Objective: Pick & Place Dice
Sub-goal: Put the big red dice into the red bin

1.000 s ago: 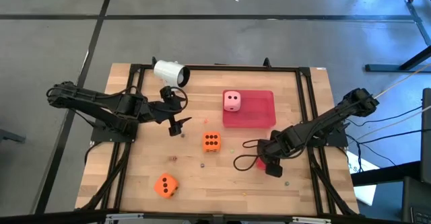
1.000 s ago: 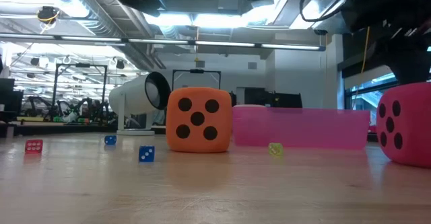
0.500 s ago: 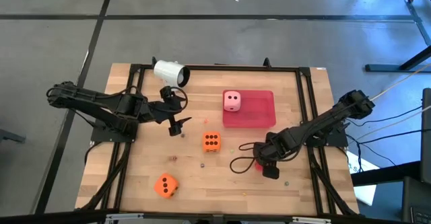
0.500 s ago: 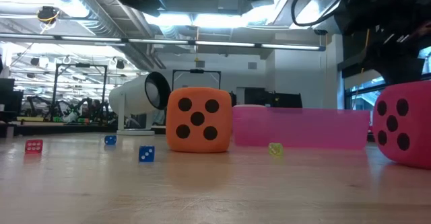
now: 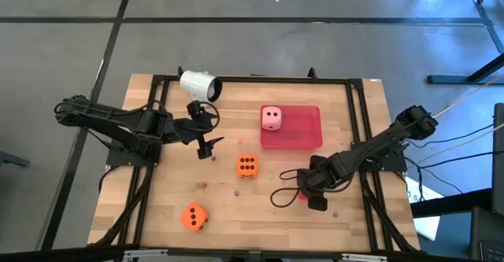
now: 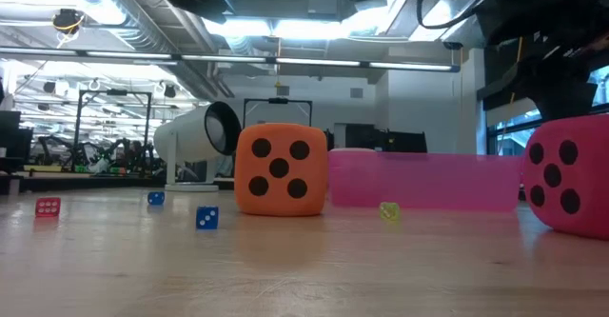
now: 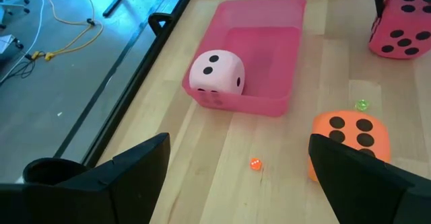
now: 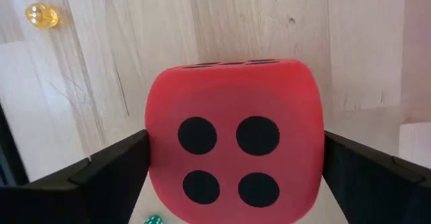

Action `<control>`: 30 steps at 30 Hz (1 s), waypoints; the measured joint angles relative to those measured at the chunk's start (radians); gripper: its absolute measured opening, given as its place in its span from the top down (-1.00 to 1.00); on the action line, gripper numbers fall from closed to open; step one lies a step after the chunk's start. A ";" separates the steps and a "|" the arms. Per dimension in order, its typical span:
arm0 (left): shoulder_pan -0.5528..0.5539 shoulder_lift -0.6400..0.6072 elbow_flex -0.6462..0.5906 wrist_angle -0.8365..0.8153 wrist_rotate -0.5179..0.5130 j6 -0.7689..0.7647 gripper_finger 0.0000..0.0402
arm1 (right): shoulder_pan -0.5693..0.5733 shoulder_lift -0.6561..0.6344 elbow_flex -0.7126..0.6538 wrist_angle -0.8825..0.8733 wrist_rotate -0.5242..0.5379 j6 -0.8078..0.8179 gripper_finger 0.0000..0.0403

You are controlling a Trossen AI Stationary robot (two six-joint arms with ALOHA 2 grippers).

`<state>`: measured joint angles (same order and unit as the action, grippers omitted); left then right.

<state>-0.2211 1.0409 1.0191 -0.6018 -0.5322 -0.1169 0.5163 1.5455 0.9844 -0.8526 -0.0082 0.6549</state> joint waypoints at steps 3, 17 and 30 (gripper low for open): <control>0.000 0.000 0.000 0.000 0.000 0.001 -0.73 | -0.001 0.001 -0.001 0.001 0.010 0.006 -0.99; 0.000 0.000 0.000 0.000 0.001 0.000 -0.73 | -0.004 0.002 -0.002 0.017 0.003 -0.015 -0.85; 0.000 0.000 0.000 0.000 0.001 0.000 -0.73 | -0.009 0.000 0.081 0.035 0.086 -0.146 -0.84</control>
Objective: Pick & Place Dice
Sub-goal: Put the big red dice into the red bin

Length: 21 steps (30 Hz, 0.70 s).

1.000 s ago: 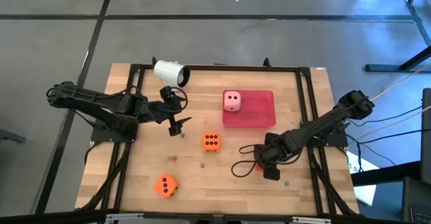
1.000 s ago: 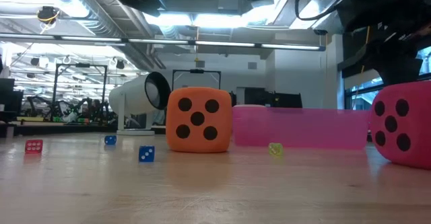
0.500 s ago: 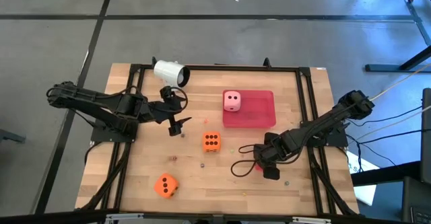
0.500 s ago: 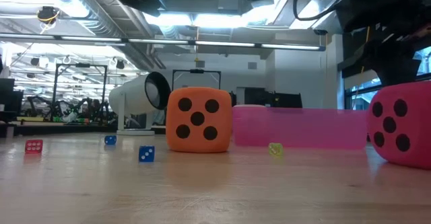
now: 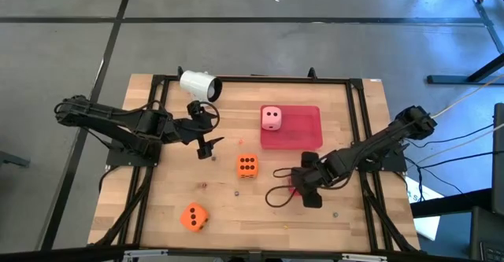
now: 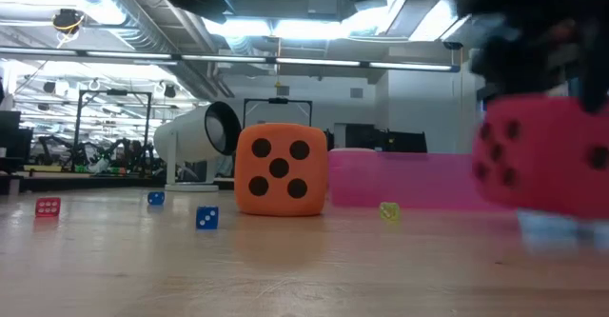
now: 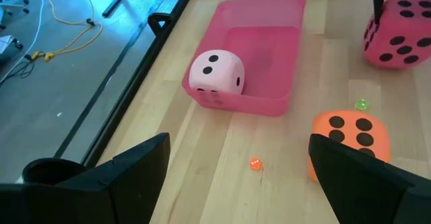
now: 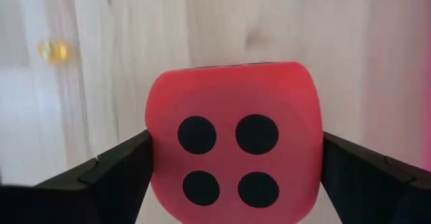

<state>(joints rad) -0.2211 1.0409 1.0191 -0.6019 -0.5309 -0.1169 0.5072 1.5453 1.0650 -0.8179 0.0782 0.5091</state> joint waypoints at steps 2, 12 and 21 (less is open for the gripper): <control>0.000 0.000 0.000 0.000 0.000 0.000 -0.73 | 0.001 -0.001 0.039 -0.004 0.033 -0.050 -0.84; 0.000 0.000 0.000 0.000 0.000 0.000 -0.73 | -0.047 -0.004 0.231 -0.062 0.383 -0.408 -0.84; 0.000 0.000 0.000 0.000 0.000 -0.003 -0.73 | -0.260 -0.005 0.225 -0.050 0.343 -0.548 -0.84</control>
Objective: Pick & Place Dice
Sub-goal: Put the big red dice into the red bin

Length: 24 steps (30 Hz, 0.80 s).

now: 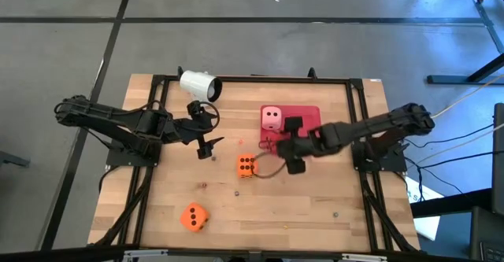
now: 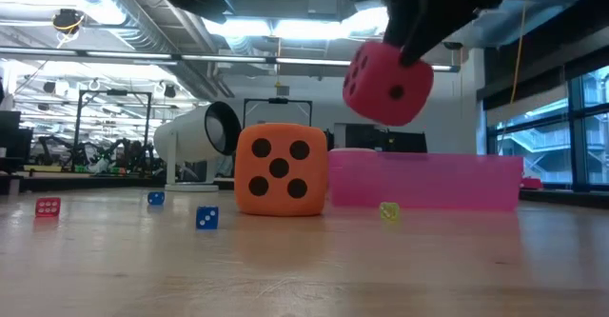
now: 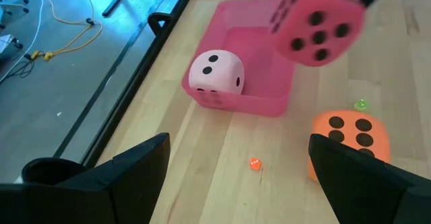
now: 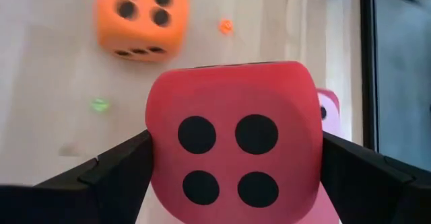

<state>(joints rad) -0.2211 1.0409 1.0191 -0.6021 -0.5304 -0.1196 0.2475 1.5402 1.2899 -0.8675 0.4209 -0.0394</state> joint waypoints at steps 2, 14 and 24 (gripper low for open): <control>0.000 0.000 0.000 0.000 0.000 0.000 -0.73 | -0.049 0.000 -0.007 0.016 -0.028 -0.028 -0.84; 0.000 0.032 0.000 0.034 -0.049 0.004 -0.73 | -0.226 0.007 -0.101 0.185 -0.254 -0.124 -0.84; 0.021 0.178 0.000 0.294 -0.105 0.164 -0.73 | -0.265 0.023 -0.111 0.224 -0.256 -0.237 -0.84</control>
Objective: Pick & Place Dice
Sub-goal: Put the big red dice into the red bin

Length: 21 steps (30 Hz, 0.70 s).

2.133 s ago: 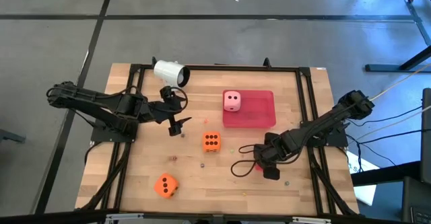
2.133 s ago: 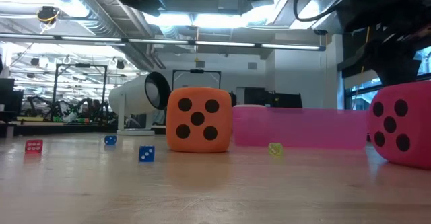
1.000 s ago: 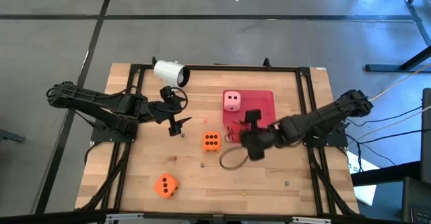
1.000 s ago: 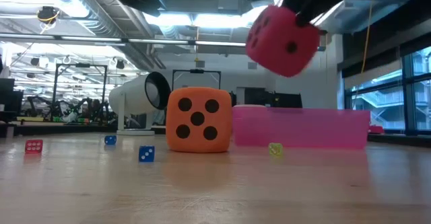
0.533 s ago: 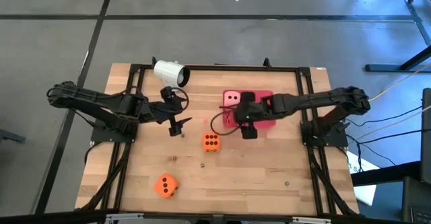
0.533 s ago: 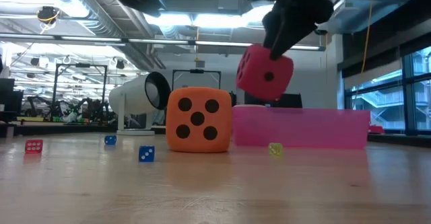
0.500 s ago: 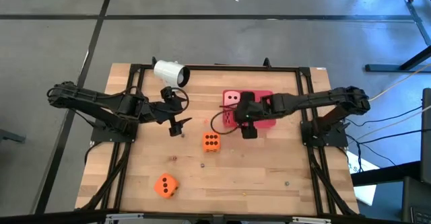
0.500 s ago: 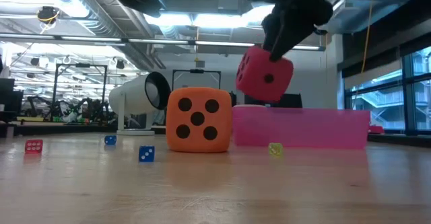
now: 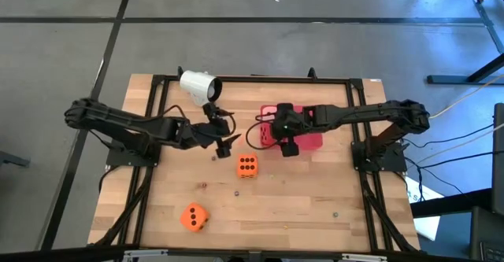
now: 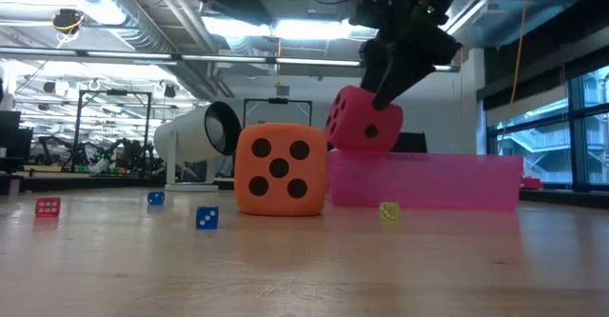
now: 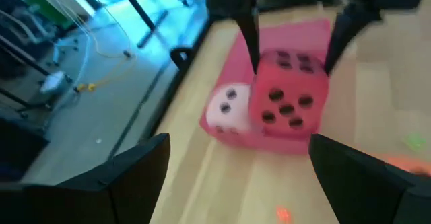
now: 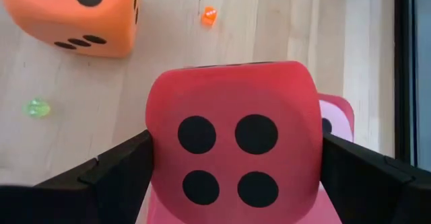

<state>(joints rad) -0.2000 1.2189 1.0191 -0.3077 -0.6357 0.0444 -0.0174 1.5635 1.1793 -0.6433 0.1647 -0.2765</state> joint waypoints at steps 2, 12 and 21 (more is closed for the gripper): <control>0.010 0.013 -0.001 0.002 0.001 0.007 -0.73 | -0.007 0.000 0.000 0.009 -0.015 0.013 -0.84; 0.081 0.030 -0.001 0.020 0.090 -0.028 -0.73 | -0.044 0.096 0.001 0.007 -0.132 0.002 -0.84; 0.166 0.045 0.000 0.077 0.218 0.001 -0.73 | -0.048 0.123 0.001 0.027 -0.135 -0.011 -0.84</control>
<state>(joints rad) -0.0343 1.2637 1.0187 -0.2312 -0.4180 0.0458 -0.0654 1.6867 1.1801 -0.6159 0.0300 -0.2871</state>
